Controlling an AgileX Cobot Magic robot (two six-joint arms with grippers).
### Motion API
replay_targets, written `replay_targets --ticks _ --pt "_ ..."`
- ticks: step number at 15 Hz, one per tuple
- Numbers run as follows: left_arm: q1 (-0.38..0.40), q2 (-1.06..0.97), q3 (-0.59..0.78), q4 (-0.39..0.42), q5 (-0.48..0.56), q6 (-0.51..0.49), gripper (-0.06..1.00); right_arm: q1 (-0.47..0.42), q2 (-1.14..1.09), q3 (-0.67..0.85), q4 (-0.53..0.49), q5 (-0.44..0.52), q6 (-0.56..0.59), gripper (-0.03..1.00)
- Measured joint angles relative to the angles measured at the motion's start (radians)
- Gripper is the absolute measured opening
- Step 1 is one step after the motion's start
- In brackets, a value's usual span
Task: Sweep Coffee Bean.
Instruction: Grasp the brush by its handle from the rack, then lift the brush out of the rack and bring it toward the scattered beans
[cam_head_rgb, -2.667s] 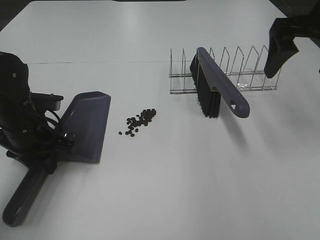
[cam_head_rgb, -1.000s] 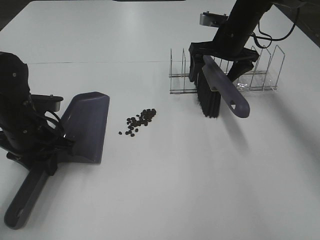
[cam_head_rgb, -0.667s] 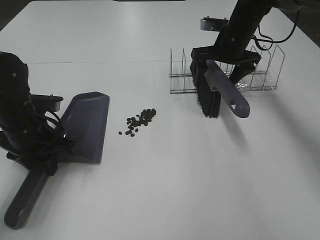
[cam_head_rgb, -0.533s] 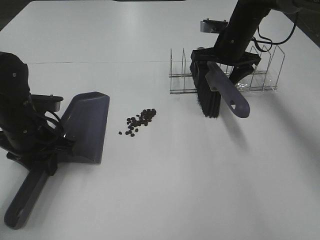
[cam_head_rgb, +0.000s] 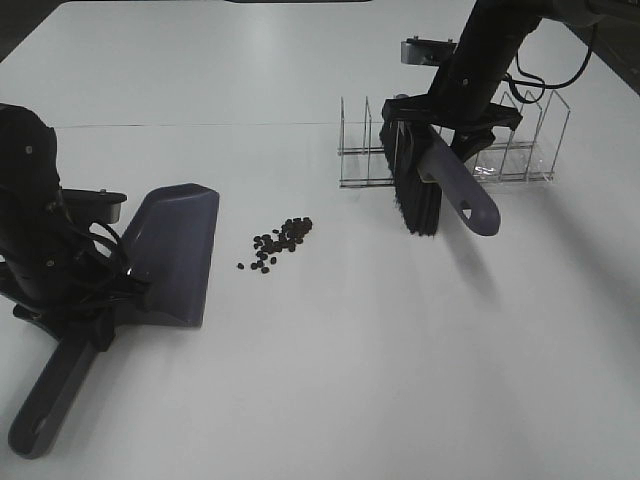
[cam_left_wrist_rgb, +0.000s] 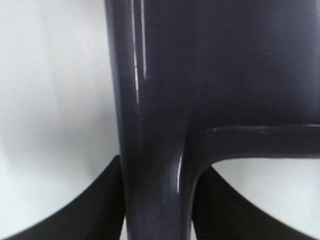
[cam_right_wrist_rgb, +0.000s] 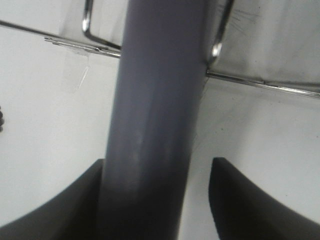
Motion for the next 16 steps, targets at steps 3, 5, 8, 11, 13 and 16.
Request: replay_targets --ticks 3,5,8,11,13,16 --pt "0.0 0.0 0.0 0.001 0.0 0.0 0.33 0.0 0.024 0.011 0.031 -0.001 0.002 0.39" --pt "0.0 0.0 0.0 0.001 0.0 0.0 0.33 0.0 0.024 0.011 0.032 -0.001 0.009 0.32" --pt "0.0 0.0 0.0 0.001 0.0 0.0 0.33 0.001 0.024 0.011 0.032 -0.001 0.005 0.32" --pt "0.0 0.0 0.0 0.001 0.0 0.0 0.33 0.001 0.008 0.024 0.032 -0.002 0.017 0.32" --pt "0.0 0.0 0.0 0.001 0.0 0.0 0.33 0.003 -0.055 0.077 0.006 0.0 0.038 0.32" --pt "0.0 0.0 0.0 0.002 -0.001 0.0 0.33 0.031 -0.213 0.22 -0.124 0.0 0.083 0.32"
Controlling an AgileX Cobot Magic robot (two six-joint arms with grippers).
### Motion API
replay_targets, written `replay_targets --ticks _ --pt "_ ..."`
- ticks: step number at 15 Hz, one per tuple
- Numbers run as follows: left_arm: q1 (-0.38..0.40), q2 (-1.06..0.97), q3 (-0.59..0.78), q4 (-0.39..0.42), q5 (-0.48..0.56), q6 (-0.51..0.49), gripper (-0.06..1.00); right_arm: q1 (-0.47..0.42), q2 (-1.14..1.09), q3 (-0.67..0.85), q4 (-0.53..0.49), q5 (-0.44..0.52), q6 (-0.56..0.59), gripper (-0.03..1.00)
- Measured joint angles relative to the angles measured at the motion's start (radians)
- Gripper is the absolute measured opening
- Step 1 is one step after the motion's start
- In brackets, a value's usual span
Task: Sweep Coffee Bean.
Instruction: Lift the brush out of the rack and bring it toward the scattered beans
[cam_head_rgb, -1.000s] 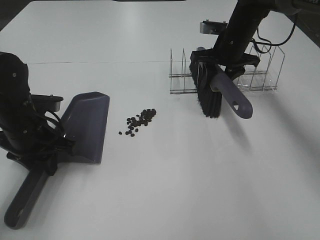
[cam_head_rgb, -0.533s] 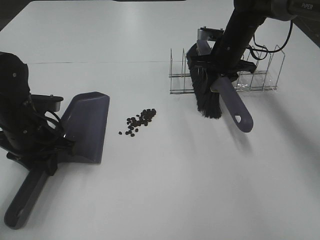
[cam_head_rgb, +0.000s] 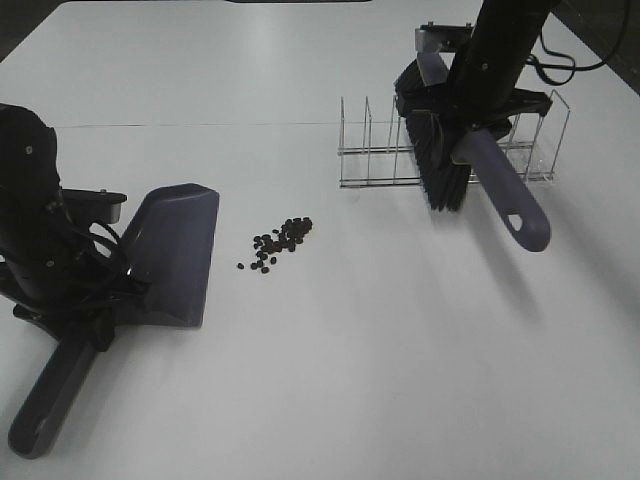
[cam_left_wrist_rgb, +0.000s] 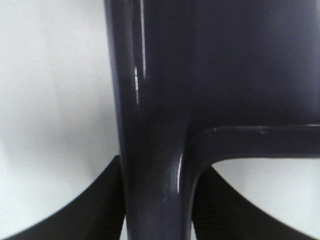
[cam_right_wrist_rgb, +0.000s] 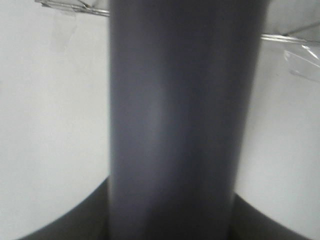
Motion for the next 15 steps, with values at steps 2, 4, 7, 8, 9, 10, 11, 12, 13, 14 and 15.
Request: replay_targets --ticks 2,4,7,8,9,10,11,12,13,14,15 --pt "0.0 0.0 0.0 0.0 0.0 0.0 0.33 0.049 -0.1 0.11 -0.048 0.002 0.03 0.32" --pt "0.0 0.0 0.0 0.0 -0.001 -0.032 0.33 0.115 -0.155 0.175 -0.133 0.008 0.069 0.32" --pt "0.0 0.0 0.0 0.003 -0.013 -0.065 0.33 0.236 -0.157 0.19 -0.28 0.007 0.136 0.32" --pt "0.0 0.0 0.0 0.003 -0.014 -0.065 0.33 0.272 -0.153 0.19 -0.319 0.007 0.149 0.32" --pt "-0.001 0.0 0.0 0.003 -0.014 -0.064 0.33 0.303 -0.142 0.19 -0.344 0.007 0.158 0.32" --pt "-0.007 0.0 0.0 0.006 -0.014 -0.059 0.33 0.329 -0.122 0.19 -0.361 0.007 0.161 0.32" --pt "-0.02 0.0 0.0 0.024 -0.014 -0.057 0.33 0.342 -0.092 0.19 -0.374 0.007 0.163 0.32" --pt "-0.029 0.0 0.0 0.033 -0.014 -0.057 0.33 0.342 -0.061 0.19 -0.376 0.005 0.165 0.32" --pt "-0.044 0.0 0.0 0.042 -0.014 -0.058 0.33 0.342 -0.05 0.19 -0.38 0.005 0.173 0.32" --pt "-0.055 0.0 0.0 0.042 -0.015 -0.064 0.33 0.342 -0.028 0.19 -0.401 0.005 0.184 0.32" --pt "-0.06 0.005 -0.007 0.042 -0.011 -0.071 0.33 0.342 -0.001 0.175 -0.422 0.006 0.189 0.32"
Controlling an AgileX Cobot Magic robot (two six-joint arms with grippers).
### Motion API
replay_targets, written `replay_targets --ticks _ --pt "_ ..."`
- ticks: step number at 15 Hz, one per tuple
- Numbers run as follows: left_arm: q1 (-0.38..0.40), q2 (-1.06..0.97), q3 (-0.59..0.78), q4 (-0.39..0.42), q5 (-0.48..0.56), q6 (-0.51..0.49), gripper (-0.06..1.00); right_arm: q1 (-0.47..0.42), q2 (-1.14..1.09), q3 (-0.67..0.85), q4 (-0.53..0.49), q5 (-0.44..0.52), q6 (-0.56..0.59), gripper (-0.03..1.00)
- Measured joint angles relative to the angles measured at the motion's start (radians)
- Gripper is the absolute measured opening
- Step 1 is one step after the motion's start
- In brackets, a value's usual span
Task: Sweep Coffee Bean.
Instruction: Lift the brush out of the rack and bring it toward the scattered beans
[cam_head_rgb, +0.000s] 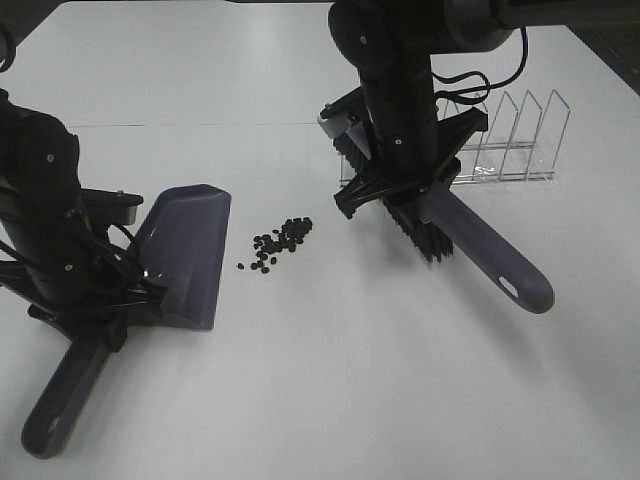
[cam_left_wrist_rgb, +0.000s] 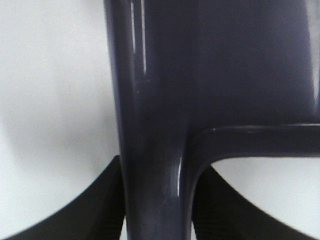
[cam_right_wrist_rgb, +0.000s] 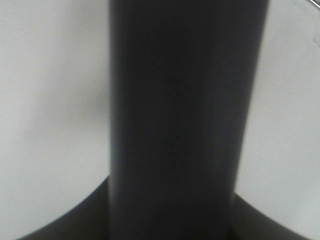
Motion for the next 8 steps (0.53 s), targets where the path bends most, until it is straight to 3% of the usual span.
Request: replay_targets --ticks 4,8 --pt "0.0 0.048 -0.073 0.0 0.097 0.0 0.33 0.0 0.062 -0.081 0.0 -0.003 0.022 0.32" --pt "-0.003 0.051 -0.08 0.017 0.105 0.0 0.33 0.0 0.112 -0.094 0.066 -0.002 0.027 0.32"
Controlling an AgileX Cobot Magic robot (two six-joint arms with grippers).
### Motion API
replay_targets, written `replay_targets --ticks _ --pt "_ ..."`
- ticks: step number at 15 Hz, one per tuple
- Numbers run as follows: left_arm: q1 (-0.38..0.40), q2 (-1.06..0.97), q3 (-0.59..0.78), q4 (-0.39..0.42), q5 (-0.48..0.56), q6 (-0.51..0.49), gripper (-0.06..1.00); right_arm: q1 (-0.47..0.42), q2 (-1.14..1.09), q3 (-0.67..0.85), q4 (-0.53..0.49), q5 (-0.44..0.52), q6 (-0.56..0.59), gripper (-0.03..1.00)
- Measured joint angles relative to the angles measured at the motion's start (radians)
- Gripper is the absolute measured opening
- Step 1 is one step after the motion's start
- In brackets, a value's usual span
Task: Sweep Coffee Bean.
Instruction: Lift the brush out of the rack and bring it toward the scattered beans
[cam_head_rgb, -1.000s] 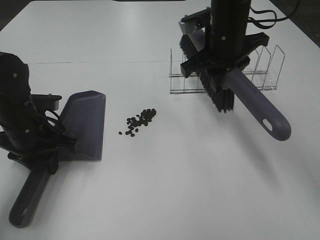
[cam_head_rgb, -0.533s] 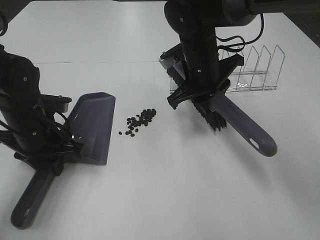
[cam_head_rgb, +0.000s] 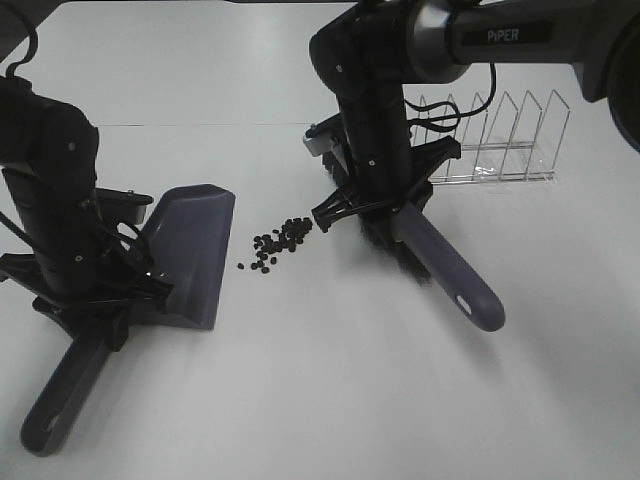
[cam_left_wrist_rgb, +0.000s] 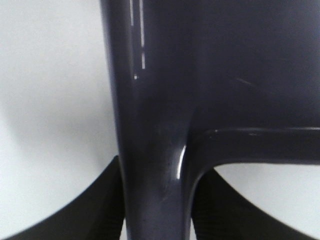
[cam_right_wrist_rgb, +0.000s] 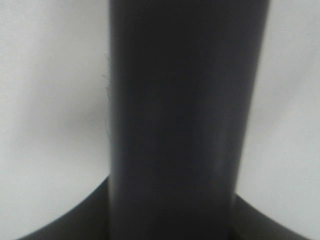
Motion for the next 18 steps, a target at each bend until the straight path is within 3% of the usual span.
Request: replay_targets --ticks 10,18 --pt "0.0 0.0 0.0 0.0 -0.003 0.002 0.33 0.008 0.045 -0.011 0.113 0.0 -0.01 0.32" --pt "0.0 0.0 0.0 0.0 -0.021 0.023 0.33 0.001 -0.024 -0.009 0.121 0.001 -0.013 0.32"
